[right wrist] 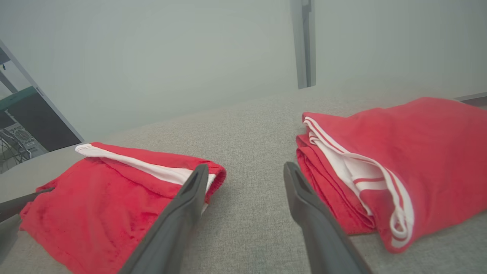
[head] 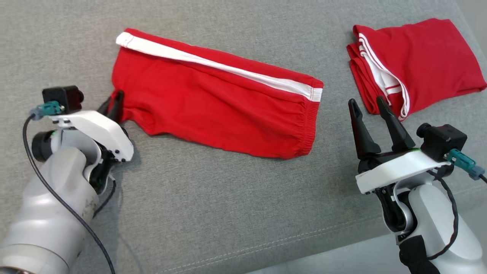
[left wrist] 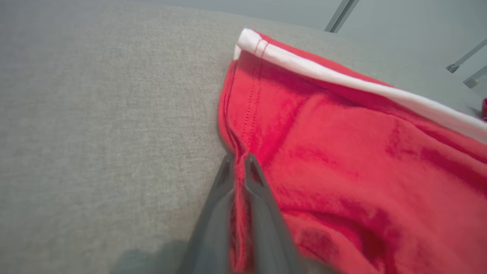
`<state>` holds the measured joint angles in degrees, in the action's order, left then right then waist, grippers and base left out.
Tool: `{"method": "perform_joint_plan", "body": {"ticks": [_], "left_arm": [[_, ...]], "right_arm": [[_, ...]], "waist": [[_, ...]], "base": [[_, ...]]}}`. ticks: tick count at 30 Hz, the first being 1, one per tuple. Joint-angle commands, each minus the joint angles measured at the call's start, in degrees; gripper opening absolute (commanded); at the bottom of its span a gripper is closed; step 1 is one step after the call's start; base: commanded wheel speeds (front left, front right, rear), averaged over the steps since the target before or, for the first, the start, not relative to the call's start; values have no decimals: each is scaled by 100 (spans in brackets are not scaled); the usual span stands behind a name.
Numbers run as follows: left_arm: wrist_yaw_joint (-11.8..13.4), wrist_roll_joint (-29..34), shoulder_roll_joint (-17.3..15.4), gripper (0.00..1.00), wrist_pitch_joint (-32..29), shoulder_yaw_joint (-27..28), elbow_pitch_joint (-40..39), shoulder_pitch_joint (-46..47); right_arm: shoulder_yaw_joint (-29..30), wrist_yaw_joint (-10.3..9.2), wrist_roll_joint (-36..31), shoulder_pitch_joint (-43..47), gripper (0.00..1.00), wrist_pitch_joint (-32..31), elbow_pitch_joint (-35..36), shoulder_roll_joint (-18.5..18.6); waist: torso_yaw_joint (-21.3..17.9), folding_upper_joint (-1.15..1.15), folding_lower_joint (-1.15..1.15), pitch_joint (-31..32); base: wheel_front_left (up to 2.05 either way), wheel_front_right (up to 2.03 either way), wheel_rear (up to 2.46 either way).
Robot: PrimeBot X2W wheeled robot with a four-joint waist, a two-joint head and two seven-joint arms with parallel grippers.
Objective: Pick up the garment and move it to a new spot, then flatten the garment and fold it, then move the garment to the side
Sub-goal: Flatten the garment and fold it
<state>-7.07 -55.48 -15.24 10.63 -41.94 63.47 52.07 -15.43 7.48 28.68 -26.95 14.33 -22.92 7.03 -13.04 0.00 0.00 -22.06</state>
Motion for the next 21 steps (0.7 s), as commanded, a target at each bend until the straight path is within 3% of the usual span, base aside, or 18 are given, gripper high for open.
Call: {"method": "perform_joint_plan", "body": {"ticks": [1,11,21], "left_arm": [[-34,-46,-159,0,28,91,-28,-111],[-4,-168,119,0,408,313,-121,-537],[295,114,433,0,435,913,-680,-1323]], "right_arm": [[-82,1,-20,112,100,67,120,-15],[-122,1,-83,164,100,67,7,31],[-90,1,-80,343,100,67,-212,165]], "waist": [[81,0,0,61],[582,0,0,465],[1170,0,0,920]], "base": [[0,0,0],[0,0,0],[0,0,0]]}}
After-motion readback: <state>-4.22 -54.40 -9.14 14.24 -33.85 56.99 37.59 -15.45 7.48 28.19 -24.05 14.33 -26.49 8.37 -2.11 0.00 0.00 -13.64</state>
